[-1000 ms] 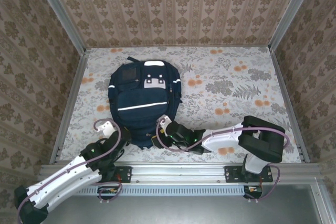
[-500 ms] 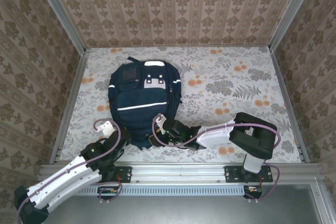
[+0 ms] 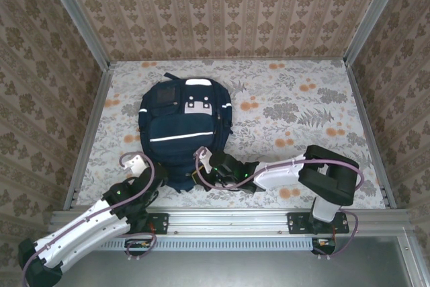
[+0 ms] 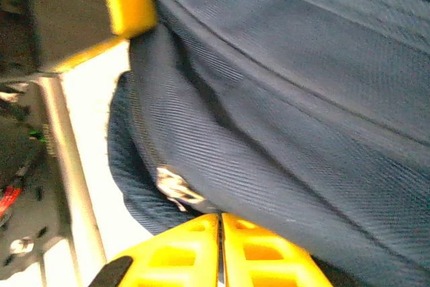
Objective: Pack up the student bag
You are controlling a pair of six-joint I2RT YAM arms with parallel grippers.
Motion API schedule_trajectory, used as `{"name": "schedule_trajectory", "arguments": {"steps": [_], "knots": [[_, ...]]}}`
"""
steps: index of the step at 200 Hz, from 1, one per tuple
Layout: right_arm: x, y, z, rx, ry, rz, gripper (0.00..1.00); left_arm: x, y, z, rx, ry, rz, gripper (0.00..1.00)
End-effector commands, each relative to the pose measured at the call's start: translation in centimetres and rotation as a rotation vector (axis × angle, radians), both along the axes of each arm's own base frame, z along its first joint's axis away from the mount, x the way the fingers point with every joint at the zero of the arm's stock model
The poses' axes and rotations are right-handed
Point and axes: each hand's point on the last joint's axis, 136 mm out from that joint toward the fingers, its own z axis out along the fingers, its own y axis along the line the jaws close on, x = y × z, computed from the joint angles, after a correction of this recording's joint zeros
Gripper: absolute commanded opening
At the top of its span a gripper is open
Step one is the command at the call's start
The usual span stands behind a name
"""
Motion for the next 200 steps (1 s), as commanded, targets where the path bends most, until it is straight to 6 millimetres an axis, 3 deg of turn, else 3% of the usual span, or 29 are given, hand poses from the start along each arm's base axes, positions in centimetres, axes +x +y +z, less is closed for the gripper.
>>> {"name": "schedule_trajectory", "arguments": {"steps": [1, 14, 27, 45, 111, 200], "knots": [[-0.9, 0.0, 2.1, 0.032, -0.041, 0.04, 0.14, 0.0, -0.5, 0.2, -0.007, 0.0, -0.025, 0.0], [-1.0, -0.3, 2.2, 0.016, -0.053, 0.039, 0.19, 0.1, -0.5, 0.2, -0.008, -0.002, -0.025, 0.0], [-0.9, -0.4, 2.0, -0.001, -0.057, 0.033, 0.43, 0.1, -0.5, 0.2, -0.011, -0.004, -0.023, 0.0], [-0.5, -0.4, 1.3, -0.022, -0.06, 0.021, 0.54, 0.1, -0.6, 0.1, -0.012, -0.001, -0.026, 0.0], [0.6, 0.9, -1.0, -0.038, -0.024, 0.017, 0.68, 0.1, -0.7, 0.5, -0.017, -0.007, -0.031, 0.0], [3.1, -1.6, -3.0, -0.117, -0.046, -0.116, 0.77, 0.2, -0.8, 0.7, -0.019, -0.01, -0.035, 0.0]]}}
